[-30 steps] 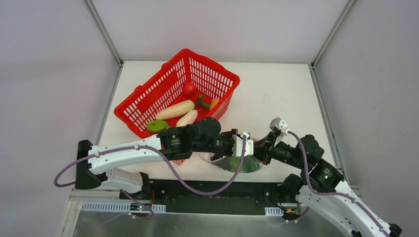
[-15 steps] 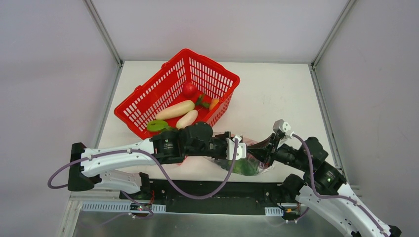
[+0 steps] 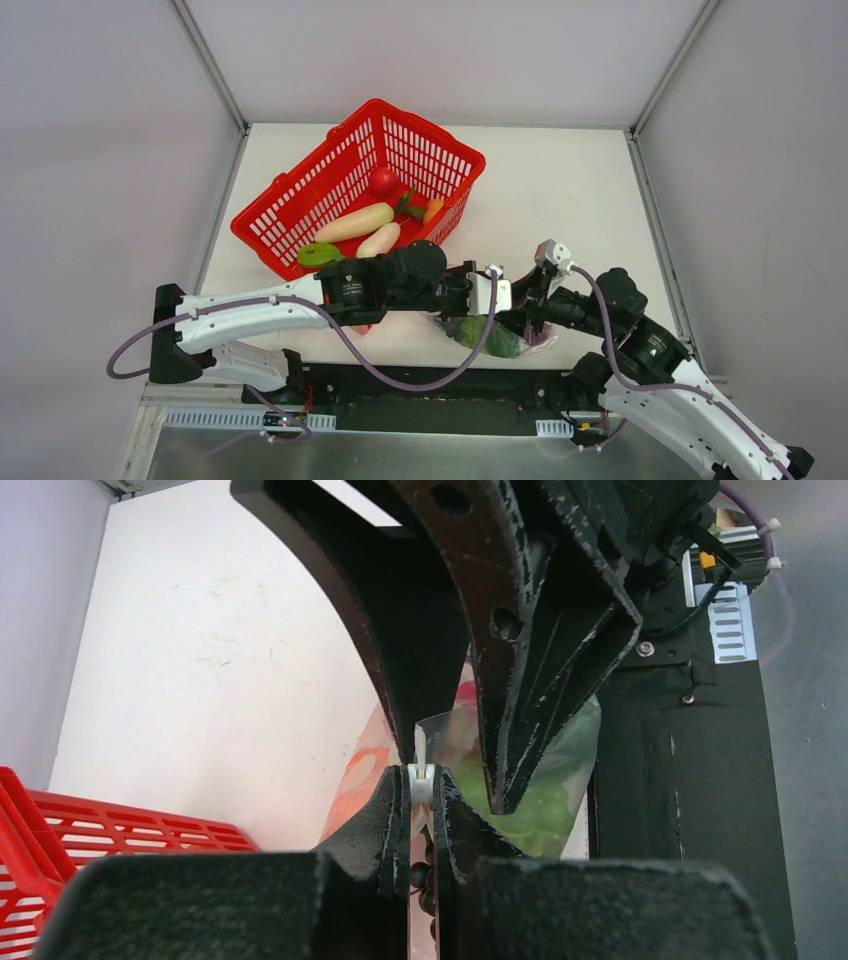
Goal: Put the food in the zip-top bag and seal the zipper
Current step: Zip the zipper food storage bag at the center of the board.
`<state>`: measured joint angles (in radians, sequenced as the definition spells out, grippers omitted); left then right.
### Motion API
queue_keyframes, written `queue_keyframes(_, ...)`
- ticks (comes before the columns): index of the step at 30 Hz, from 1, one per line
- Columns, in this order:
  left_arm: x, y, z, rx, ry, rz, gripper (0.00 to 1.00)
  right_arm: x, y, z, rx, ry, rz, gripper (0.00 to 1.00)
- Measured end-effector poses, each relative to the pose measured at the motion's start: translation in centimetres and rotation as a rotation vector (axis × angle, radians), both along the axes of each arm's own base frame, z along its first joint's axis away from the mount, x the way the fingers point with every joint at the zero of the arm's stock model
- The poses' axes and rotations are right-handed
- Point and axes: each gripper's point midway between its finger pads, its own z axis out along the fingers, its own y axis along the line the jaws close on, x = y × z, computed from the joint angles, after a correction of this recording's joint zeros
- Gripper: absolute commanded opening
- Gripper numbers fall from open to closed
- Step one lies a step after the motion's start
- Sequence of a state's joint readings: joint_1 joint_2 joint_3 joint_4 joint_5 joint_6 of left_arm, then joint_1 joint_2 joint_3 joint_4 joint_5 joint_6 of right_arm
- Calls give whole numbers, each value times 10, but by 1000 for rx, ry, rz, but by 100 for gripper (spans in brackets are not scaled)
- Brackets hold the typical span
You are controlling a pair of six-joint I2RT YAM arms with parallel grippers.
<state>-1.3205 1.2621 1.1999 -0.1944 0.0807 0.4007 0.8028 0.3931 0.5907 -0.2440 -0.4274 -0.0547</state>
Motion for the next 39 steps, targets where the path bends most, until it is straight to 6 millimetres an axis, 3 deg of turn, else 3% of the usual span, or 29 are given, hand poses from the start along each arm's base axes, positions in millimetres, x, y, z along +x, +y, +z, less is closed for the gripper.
queue_keyframes(7,-5,1,-3,26,16,-22,0,3,1,-3,-22,-31,7,0)
queue_keyframes(19,-3,0,1,-9,24,1,0,6,-14,12,64,-96,-81,0)
queue_keyframes(36,8,36,-26,-27,79,164,0,4,-20,19,118,-107,-107,0)
queue_keyframes(39,8,39,-27,-30,91,173,0,3,-17,17,107,-101,-93,46)
